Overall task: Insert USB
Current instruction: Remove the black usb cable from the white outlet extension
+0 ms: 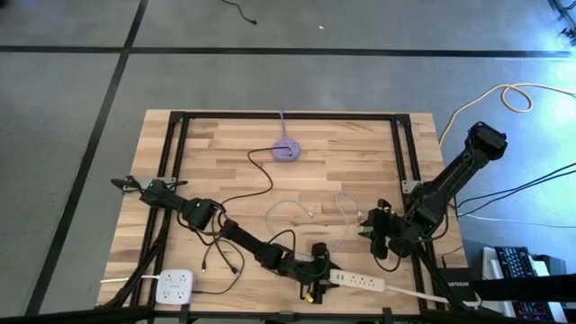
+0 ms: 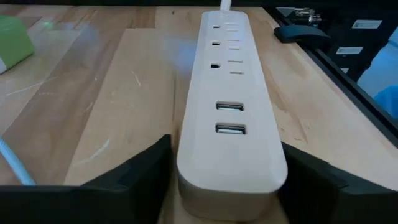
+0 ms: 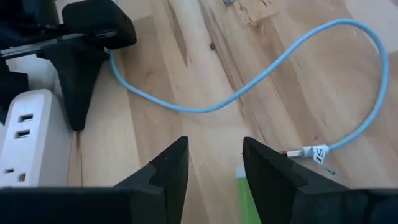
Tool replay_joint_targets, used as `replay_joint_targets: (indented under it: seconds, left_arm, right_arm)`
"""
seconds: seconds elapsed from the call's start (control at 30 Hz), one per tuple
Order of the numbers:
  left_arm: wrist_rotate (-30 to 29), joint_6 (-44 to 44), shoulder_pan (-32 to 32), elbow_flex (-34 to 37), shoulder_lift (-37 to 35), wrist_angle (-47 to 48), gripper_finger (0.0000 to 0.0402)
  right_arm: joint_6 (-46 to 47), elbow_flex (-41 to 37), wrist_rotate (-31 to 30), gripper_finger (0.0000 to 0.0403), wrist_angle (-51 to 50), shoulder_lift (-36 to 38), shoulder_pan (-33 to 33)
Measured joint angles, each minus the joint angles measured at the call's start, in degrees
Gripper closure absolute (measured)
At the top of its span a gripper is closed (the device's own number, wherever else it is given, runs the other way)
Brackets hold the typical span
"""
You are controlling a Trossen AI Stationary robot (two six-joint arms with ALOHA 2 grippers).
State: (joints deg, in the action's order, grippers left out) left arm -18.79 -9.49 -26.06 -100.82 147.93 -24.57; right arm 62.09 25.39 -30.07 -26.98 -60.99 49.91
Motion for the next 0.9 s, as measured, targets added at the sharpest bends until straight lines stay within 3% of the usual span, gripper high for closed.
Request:
replay_joint_targets:
  seconds: [0.13,0.23,0.53,0.63,0.8,0.9]
  left_arm:
    - [0.0,1.9,0.0,0.1,-0.1,-2.1,0.0083]
    - [-2.5,4.5,0.0,0.2,-1.4,-0.6,0.0068]
    - [-31.7,21.9,-3.4,0.2,-9.8,5.1,0.0064]
    - [-34.0,26.2,-5.4,0.0,-12.7,8.1,0.0064]
    - [-33.1,13.8,-5.7,0.0,-17.0,27.0,0.0064]
    - [-33.0,1.0,-8.6,0.0,-20.0,43.1,0.0064]
  right_arm:
    - [0.4,0.0,0.0,0.0272,0.0,0.0,0.0]
    - [-1.1,0.9,-1.0,0.0272,0.2,0.0,0.0]
    - [-5.1,2.7,-7.6,0.0272,3.8,0.0,0.0]
    - [-6.4,2.7,-8.6,0.0272,5.1,0.0,0.0]
    - [-7.5,2.7,-7.2,0.0272,9.7,-0.2,0.0]
    - [-15.2,2.7,-6.8,0.0272,20.4,-1.8,-0.1]
